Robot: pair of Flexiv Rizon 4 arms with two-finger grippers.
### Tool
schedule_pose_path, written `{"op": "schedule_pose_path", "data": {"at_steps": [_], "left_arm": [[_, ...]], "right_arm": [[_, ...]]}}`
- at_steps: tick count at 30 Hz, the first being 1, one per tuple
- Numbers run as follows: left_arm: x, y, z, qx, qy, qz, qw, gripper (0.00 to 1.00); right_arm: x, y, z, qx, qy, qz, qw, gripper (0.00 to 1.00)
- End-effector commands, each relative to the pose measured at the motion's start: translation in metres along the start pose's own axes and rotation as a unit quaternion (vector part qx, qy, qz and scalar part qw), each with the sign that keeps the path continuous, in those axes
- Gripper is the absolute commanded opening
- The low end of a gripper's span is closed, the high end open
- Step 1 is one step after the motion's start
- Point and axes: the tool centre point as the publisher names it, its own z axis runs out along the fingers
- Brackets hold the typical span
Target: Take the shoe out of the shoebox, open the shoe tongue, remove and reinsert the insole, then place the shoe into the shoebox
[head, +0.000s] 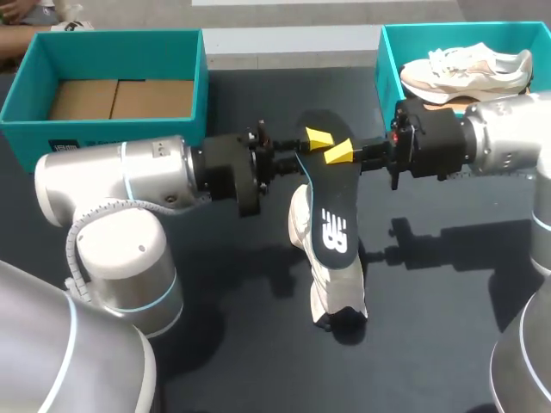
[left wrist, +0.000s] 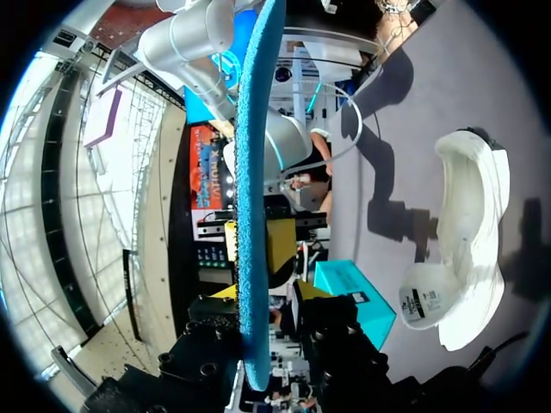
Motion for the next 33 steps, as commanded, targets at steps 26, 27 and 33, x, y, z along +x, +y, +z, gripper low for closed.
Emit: {"op": "schedule_pose_path", "data": {"at_steps": [26, 27, 33], "left_arm": [[0.008, -0.010, -0.018, 0.013, 0.005, -0.102, 0.995, 0.00], [0.007, -0.013, -0.021, 0.016, 0.006, -0.122, 0.992, 0.00], [0.007, -0.029, -0.033, 0.045, 0.000, -0.212, 0.976, 0.00]], "right_arm": [[-0.007, -0.006, -0.056, -0.051, -0.057, -0.077, 0.994, 1.00], [-0.005, -0.005, -0.059, -0.049, -0.062, -0.093, 0.993, 1.00], [-0.005, 0.003, -0.074, -0.029, -0.094, -0.212, 0.972, 1.00]]}}
